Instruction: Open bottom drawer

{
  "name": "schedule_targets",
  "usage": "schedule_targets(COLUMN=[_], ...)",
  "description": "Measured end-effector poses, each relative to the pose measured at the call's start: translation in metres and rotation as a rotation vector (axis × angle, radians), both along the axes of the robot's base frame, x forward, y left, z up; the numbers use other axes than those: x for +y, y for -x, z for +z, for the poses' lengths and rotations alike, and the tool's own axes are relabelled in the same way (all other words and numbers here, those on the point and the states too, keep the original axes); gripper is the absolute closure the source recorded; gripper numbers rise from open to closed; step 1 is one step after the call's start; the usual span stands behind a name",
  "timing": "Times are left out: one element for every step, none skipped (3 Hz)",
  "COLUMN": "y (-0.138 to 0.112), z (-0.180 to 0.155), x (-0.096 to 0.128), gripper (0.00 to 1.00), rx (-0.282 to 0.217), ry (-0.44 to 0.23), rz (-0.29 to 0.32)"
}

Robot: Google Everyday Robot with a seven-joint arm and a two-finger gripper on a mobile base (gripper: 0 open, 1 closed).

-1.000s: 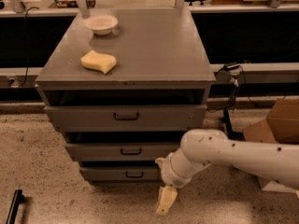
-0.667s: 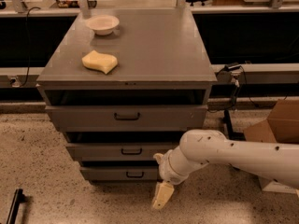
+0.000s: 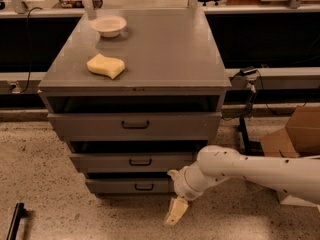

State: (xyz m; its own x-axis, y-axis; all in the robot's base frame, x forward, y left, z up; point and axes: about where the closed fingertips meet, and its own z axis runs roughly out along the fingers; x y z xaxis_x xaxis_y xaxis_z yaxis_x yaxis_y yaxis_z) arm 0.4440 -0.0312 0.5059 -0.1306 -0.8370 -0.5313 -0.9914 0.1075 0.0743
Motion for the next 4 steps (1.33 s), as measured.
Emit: schedule_targets(y=[-0.018,-0.039,-0.063,-0.084], z=[-0.063,-0.116,-0.158,-0.191], x=[-0.003,-0.005,-0.002,0.003], gripper=[0.0,0.0,0.0,0.0], rx=[-0.046,-0.125,-0.202,-0.237], ry=[-0.1,-0.197,-0.269,-0.326], rz=[-0.085,-0.178,-0.227,-0.235])
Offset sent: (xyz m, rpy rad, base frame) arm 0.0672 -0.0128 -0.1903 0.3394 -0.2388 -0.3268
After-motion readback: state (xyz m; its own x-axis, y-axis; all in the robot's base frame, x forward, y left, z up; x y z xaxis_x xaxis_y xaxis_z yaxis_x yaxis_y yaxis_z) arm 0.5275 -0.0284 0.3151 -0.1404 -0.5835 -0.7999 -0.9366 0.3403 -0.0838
